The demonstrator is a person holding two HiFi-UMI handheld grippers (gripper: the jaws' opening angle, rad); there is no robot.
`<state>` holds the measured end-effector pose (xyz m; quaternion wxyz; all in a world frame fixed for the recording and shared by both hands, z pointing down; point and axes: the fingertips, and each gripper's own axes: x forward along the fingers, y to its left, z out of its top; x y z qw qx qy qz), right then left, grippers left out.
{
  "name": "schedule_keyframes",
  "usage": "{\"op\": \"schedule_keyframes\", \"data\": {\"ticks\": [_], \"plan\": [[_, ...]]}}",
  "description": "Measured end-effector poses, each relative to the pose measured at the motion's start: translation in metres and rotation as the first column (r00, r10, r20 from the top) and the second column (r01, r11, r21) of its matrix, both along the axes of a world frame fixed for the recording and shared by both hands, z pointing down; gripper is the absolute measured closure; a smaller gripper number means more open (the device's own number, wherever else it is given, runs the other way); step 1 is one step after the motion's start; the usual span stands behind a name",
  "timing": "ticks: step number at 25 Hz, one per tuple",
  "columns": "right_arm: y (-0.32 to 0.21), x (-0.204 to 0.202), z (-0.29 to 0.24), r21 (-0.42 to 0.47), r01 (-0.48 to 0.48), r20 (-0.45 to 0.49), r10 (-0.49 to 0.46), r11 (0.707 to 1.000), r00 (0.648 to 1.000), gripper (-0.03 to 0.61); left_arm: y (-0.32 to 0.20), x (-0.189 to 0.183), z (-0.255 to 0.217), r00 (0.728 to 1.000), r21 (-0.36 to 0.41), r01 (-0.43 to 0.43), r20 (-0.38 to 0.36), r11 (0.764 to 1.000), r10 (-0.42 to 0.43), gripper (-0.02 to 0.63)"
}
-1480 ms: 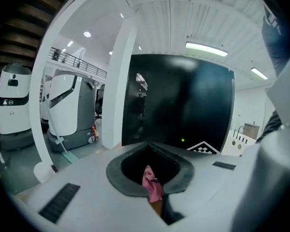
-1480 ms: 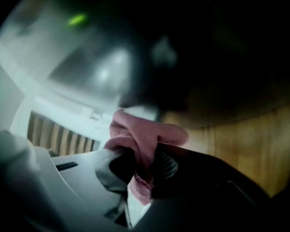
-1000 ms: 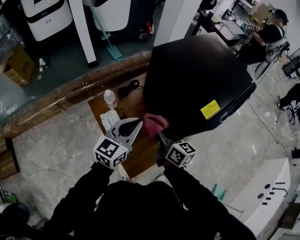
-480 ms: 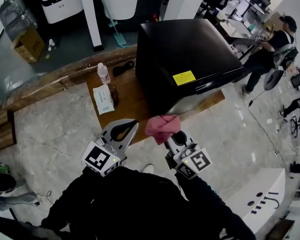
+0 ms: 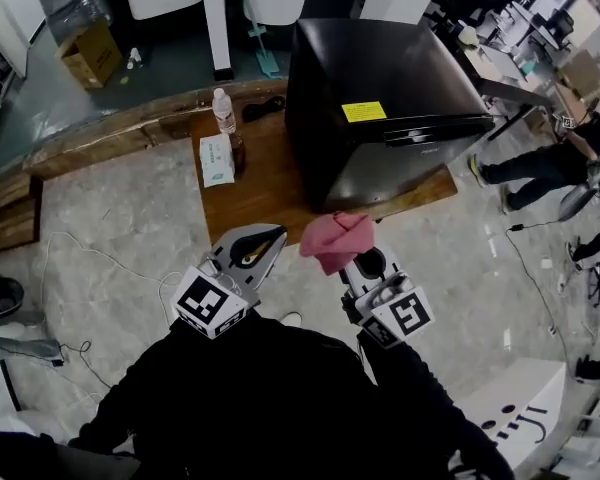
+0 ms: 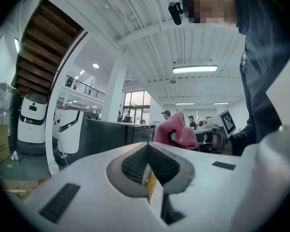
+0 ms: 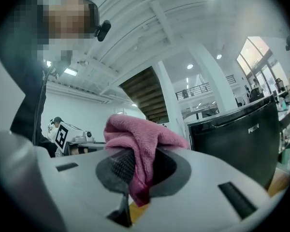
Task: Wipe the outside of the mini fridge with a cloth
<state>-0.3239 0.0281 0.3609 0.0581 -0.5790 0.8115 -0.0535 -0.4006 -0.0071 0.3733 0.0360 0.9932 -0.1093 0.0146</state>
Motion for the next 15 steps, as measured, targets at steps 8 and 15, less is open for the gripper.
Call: {"op": "schedule_keyframes", "data": {"ticks": [8,15], "plan": [[0.025,-0.01,-0.009,0.002,0.031,0.004,-0.031,1.0,1.0,0.526,0.029,-0.015,-0.006,1.0,-0.002,0.028,0.013,1.0,-0.028,0.609],[0.032,-0.028,-0.014,0.012,0.044,-0.008,-0.044,0.999,0.999,0.526,0.033,-0.029,-0.013,0.999,0.01,0.033,0.013,0.999,-0.033,0.608]]}}
